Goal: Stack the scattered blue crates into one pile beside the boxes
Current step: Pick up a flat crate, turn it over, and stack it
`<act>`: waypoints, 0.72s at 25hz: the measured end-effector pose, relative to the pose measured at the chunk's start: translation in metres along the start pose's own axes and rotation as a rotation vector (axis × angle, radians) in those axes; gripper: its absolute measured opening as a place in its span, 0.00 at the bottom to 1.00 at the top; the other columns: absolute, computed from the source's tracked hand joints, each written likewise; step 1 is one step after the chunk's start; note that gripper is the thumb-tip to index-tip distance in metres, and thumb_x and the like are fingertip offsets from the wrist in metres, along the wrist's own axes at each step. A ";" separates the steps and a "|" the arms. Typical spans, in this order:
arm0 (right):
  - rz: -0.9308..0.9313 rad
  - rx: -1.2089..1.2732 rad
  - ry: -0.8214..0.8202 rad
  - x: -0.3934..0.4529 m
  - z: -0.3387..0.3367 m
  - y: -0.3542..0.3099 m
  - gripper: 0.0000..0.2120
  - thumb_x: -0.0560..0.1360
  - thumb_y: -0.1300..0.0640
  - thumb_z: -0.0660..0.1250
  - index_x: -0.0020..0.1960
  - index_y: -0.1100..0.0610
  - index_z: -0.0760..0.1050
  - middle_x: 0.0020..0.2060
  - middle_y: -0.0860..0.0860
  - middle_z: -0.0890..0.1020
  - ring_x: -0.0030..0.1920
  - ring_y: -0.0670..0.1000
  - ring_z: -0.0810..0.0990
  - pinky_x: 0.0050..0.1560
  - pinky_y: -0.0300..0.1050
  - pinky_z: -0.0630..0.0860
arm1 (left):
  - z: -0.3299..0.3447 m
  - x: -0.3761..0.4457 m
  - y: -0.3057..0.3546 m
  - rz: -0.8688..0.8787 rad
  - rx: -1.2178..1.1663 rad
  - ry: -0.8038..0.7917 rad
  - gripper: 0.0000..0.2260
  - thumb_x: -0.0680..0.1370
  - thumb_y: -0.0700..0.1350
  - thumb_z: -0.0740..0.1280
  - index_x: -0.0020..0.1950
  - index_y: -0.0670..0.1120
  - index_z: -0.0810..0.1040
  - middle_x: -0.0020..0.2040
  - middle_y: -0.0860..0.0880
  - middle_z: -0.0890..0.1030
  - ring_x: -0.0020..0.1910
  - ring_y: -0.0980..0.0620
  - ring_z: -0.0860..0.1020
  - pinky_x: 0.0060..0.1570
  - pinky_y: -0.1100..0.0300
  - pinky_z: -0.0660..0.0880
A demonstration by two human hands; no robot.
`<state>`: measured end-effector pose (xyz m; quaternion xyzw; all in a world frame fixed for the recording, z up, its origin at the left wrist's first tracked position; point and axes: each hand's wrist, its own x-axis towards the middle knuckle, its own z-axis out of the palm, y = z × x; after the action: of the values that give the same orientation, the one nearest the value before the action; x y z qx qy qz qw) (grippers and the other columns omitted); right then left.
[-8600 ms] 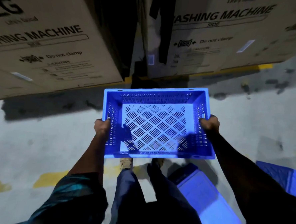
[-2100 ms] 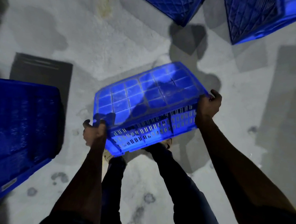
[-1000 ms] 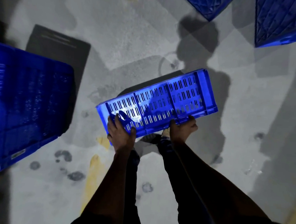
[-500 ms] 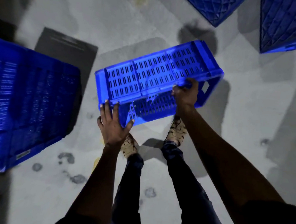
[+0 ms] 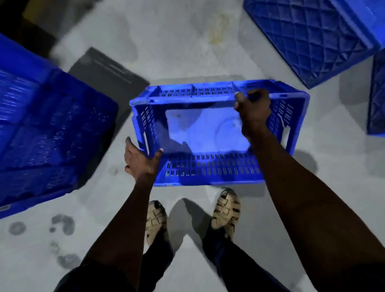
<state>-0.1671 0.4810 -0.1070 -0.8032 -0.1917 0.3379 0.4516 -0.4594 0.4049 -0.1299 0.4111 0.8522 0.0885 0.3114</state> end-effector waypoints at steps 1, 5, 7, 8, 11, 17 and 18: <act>-0.038 -0.018 0.010 0.014 0.006 0.004 0.15 0.63 0.47 0.74 0.41 0.48 0.69 0.36 0.53 0.80 0.30 0.54 0.80 0.41 0.59 0.80 | 0.012 0.013 -0.005 -0.022 -0.028 -0.019 0.44 0.70 0.53 0.76 0.78 0.47 0.55 0.72 0.42 0.71 0.71 0.39 0.69 0.68 0.38 0.60; -0.150 -0.208 -0.025 0.047 0.027 0.026 0.16 0.72 0.48 0.72 0.53 0.56 0.73 0.40 0.54 0.82 0.40 0.55 0.81 0.45 0.44 0.75 | 0.049 0.057 -0.011 0.065 -0.098 -0.003 0.32 0.70 0.56 0.73 0.66 0.41 0.67 0.60 0.38 0.79 0.59 0.35 0.78 0.58 0.42 0.73; -0.176 -0.228 -0.055 0.053 0.033 0.038 0.18 0.74 0.51 0.71 0.57 0.60 0.73 0.45 0.56 0.82 0.45 0.56 0.80 0.47 0.44 0.72 | 0.056 0.068 -0.009 0.053 -0.093 0.035 0.30 0.71 0.56 0.74 0.65 0.41 0.68 0.60 0.38 0.79 0.59 0.36 0.78 0.57 0.43 0.74; -0.161 -0.241 -0.078 0.055 0.036 0.048 0.18 0.74 0.51 0.71 0.58 0.60 0.72 0.47 0.57 0.82 0.47 0.57 0.80 0.48 0.45 0.73 | 0.059 0.071 -0.011 0.035 -0.066 0.047 0.31 0.71 0.56 0.74 0.65 0.42 0.68 0.61 0.38 0.79 0.60 0.36 0.77 0.58 0.43 0.73; -0.054 -0.281 -0.154 0.061 0.039 0.075 0.18 0.71 0.51 0.69 0.58 0.54 0.71 0.48 0.57 0.81 0.45 0.58 0.82 0.46 0.51 0.78 | 0.063 0.073 -0.020 -0.020 -0.002 0.050 0.31 0.71 0.57 0.74 0.67 0.43 0.67 0.63 0.38 0.77 0.62 0.36 0.76 0.61 0.42 0.72; 0.142 -0.216 -0.448 0.051 0.014 0.096 0.26 0.75 0.57 0.69 0.70 0.52 0.63 0.40 0.53 0.76 0.36 0.49 0.75 0.33 0.45 0.74 | 0.058 0.065 -0.039 -0.076 -0.002 -0.068 0.34 0.69 0.56 0.75 0.68 0.43 0.66 0.65 0.37 0.75 0.62 0.35 0.75 0.63 0.39 0.72; 0.126 -0.223 -0.434 0.046 0.007 0.101 0.29 0.75 0.57 0.68 0.73 0.52 0.62 0.39 0.50 0.76 0.37 0.50 0.76 0.36 0.47 0.75 | 0.056 0.065 -0.038 -0.074 -0.004 -0.081 0.35 0.69 0.56 0.75 0.69 0.43 0.66 0.65 0.37 0.75 0.62 0.35 0.75 0.63 0.39 0.73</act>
<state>-0.1397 0.4607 -0.2125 -0.7671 -0.2698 0.5067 0.2864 -0.4806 0.4230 -0.2193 0.3821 0.8532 0.0620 0.3495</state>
